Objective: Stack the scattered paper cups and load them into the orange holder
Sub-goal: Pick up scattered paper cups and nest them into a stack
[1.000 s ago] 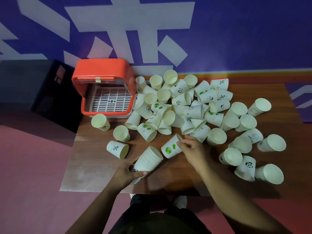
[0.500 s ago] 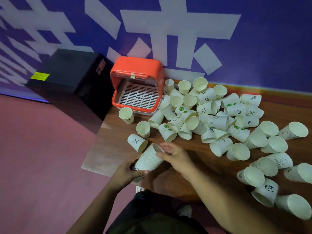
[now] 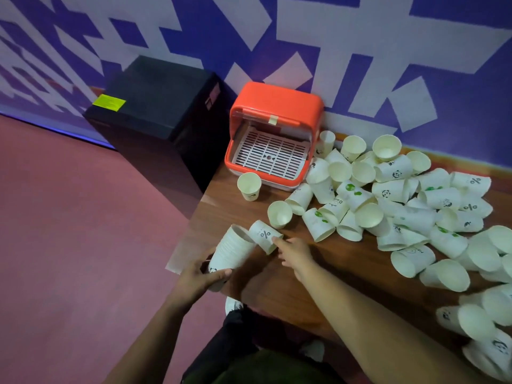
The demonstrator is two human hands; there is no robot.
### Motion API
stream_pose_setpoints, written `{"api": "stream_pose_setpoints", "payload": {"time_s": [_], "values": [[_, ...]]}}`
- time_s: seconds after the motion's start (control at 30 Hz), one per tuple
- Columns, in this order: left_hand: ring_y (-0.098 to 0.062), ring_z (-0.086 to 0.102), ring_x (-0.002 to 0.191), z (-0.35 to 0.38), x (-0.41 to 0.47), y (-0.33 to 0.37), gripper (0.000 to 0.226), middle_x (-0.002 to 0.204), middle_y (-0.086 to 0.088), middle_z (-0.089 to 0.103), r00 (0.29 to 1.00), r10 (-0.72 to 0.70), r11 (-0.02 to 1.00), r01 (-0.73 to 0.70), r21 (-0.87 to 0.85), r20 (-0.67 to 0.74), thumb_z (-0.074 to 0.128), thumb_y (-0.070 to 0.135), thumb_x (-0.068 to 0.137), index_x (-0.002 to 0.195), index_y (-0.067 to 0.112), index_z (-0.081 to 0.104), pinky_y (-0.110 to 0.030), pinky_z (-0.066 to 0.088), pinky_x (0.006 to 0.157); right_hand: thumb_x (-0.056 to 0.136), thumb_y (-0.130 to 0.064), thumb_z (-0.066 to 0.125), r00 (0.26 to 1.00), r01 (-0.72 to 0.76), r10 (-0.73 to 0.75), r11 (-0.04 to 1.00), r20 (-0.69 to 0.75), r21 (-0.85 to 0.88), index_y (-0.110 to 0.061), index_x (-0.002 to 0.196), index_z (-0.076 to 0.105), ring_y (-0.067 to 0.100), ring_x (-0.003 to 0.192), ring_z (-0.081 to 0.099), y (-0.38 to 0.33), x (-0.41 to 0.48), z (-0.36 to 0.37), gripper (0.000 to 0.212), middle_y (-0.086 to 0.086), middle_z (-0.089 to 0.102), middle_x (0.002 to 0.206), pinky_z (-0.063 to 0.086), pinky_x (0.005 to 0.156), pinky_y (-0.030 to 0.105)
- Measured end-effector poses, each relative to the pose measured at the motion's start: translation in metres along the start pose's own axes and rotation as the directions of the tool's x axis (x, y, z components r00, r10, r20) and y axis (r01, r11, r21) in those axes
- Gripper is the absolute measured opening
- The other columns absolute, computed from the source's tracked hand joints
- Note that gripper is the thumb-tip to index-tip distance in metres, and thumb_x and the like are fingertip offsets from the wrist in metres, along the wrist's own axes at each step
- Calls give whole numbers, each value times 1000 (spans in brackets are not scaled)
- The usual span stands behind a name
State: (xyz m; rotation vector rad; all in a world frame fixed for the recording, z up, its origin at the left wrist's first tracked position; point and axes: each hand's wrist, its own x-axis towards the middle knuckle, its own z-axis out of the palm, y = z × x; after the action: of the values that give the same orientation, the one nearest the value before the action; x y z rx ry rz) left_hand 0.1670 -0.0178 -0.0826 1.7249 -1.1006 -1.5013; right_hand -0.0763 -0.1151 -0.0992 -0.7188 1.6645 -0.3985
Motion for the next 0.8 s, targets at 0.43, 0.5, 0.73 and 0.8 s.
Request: {"api": "stream_pose_setpoints", "payload": {"time_s": [0.43, 0.5, 0.73, 0.8], "values": [[-8, 71, 112, -93, 94, 4, 53, 123, 7, 75, 961, 15, 996, -39, 80, 275, 85, 18, 83, 130, 31, 67, -20, 57, 85, 90, -17, 69, 963, 1, -33, 993, -269, -117, -6, 110, 73, 14, 91, 65, -7, -16, 28, 23, 6, 71, 108, 51, 71, 22], [-8, 71, 112, -95, 101, 6, 51, 121, 9, 76, 955, 21, 994, -53, 100, 296, 85, 16, 84, 129, 33, 67, -17, 56, 83, 89, -21, 70, 959, 77, -121, 982, -257, -172, -11, 103, 75, 8, 88, 65, -17, -38, 23, 18, 0, 72, 104, 46, 64, 16], [-11, 70, 117, -85, 124, 17, 67, 127, 4, 74, 923, 28, 993, -71, 97, 383, 91, 25, 75, 136, 27, 64, -21, 56, 89, 79, -14, 79, 831, 423, -468, 883, -302, -204, -15, 80, 74, -1, 111, 54, -52, -65, 12, 5, -7, 55, 118, 40, 89, 6], [-14, 69, 119, -81, 128, 23, 70, 129, 2, 73, 915, 44, 993, -84, 84, 400, 90, 29, 72, 138, 26, 64, -27, 55, 95, 80, -17, 76, 837, 444, -496, 863, -231, -242, -20, 73, 66, 0, 121, 49, -63, -60, 13, 13, -11, 53, 127, 39, 100, 18]]}}
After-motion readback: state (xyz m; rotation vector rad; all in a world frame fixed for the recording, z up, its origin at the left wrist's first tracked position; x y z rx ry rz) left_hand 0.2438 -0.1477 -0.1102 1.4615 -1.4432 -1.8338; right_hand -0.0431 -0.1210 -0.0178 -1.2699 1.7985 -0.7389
